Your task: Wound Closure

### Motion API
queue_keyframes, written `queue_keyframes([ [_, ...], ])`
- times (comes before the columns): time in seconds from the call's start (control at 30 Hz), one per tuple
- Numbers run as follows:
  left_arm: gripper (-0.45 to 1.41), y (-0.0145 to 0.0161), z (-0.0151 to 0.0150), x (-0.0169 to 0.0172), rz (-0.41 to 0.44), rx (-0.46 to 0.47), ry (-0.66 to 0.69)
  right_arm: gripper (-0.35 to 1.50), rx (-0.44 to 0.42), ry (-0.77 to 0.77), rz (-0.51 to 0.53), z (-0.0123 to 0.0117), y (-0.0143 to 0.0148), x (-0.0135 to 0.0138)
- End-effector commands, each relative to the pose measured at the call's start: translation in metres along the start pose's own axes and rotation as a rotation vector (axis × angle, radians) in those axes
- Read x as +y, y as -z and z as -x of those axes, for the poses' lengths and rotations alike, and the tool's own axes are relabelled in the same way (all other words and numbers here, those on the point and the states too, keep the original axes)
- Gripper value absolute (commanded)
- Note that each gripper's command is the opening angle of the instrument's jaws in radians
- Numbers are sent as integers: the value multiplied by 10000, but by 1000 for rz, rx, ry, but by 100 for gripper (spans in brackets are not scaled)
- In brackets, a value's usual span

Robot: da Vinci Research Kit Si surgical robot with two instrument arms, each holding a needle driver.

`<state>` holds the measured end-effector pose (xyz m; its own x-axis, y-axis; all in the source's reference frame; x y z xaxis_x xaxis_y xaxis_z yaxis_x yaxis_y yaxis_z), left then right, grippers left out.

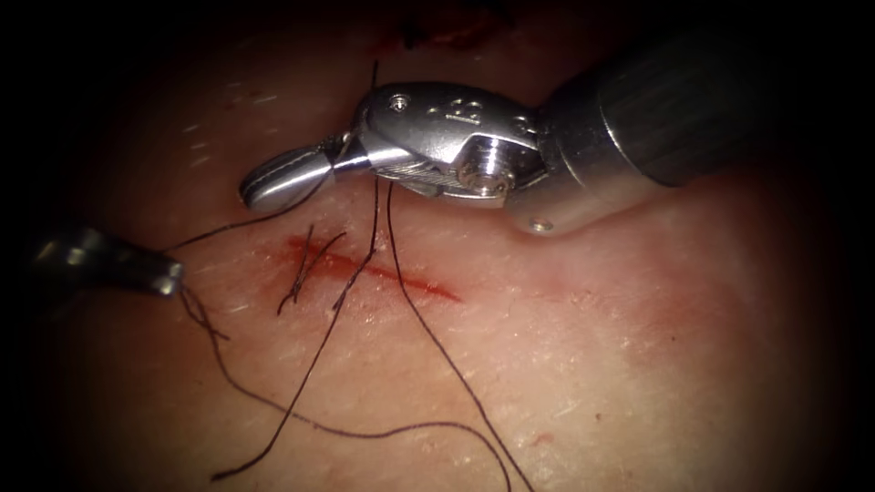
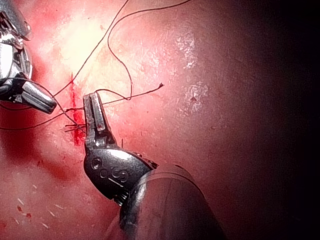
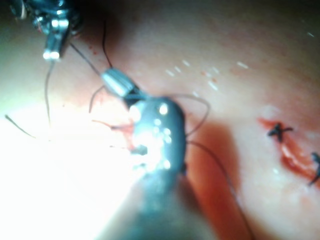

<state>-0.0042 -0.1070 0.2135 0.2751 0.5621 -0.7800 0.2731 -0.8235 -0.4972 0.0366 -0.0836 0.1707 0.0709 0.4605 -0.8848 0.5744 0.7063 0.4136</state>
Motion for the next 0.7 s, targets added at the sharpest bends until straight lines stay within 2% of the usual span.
queue_keyframes([
  [0.03,-45,-15,11,9,-3,12,8,-5,-32,7,-21,2,-16,-5],
  [0.2,-45,-19,14,4,-5,26,12,-10,-44,24,-104,-10,-28,-10],
  [0.43,-45,-14,19,0,-1,32,15,-10,-15,52,-88,-35,-28,-4],
  [0.5,-45,-9,17,0,5,36,18,-6,-11,49,-89,-40,-27,-4],
  [0.57,-45,-4,15,-1,0,36,18,10,-38,53,-95,-43,-28,-5],
  [0.7,-45,0,13,-1,-5,34,18,17,-90,55,-125,-39,-37,-11],
])
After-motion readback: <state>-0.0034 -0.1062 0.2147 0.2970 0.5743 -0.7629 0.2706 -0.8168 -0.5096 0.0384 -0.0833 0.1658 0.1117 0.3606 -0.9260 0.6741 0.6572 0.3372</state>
